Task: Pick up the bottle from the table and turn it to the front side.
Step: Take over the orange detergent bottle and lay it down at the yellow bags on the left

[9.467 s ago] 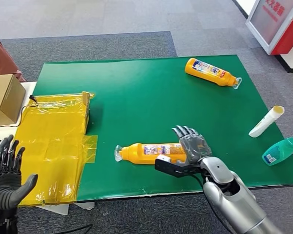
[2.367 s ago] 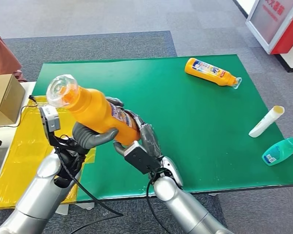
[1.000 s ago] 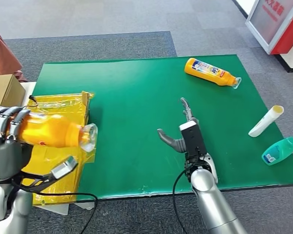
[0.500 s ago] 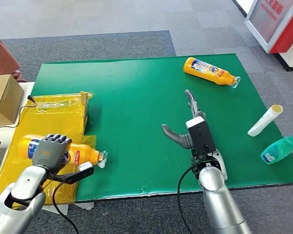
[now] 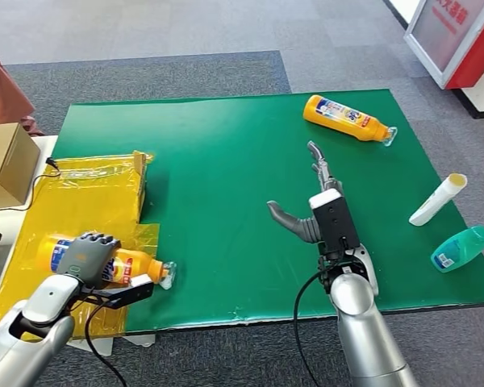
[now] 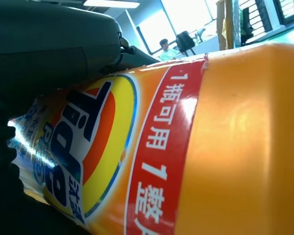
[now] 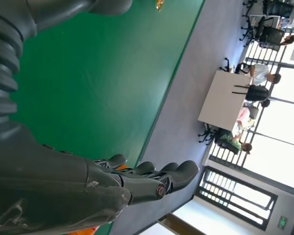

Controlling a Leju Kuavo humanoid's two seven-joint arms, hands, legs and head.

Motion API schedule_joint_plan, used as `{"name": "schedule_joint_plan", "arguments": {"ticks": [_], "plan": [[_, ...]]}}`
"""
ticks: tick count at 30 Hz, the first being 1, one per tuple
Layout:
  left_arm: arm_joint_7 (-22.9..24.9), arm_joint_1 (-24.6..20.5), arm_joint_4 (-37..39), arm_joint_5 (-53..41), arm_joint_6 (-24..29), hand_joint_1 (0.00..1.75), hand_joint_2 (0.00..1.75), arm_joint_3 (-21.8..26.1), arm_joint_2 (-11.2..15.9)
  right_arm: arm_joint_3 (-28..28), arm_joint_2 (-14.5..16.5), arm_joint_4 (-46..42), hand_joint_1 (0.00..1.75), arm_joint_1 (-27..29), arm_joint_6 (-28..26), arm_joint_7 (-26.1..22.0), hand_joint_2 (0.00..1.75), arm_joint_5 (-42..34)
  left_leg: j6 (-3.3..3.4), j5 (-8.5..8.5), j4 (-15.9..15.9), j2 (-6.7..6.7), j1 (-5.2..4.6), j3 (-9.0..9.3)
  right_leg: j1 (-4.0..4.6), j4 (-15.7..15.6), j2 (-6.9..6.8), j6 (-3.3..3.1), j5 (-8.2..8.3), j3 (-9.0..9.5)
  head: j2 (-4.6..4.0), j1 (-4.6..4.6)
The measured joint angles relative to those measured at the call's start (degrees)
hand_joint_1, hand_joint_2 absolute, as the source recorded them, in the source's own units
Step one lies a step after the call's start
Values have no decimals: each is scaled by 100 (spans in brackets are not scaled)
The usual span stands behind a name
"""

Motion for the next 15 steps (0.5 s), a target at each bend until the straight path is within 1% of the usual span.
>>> {"name": "schedule_joint_plan", "arguments": {"ticks": [5,9,12,15], "plan": [[113,-49,150,74,123,175,175,11,7,0,0,-1,0,11,-1,0,175,0,-1,1,0,0,0,2,0,0,0,-1,0,1,0,0],[300,-63,331,-107,478,0,175,99,-42,0,0,-2,0,24,-4,0,175,-2,-2,2,-1,0,1,3,1,0,0,-1,1,1,0,0],[392,-50,460,-230,710,0,175,250,-136,0,0,-3,0,77,-10,-7,175,-8,-1,2,-1,0,2,2,1,0,0,-2,2,2,0,1],[390,-41,538,-277,798,0,175,368,-217,0,0,-2,0,125,-21,-29,175,-16,-1,2,-1,0,1,2,1,1,0,-1,2,3,0,0]]}}
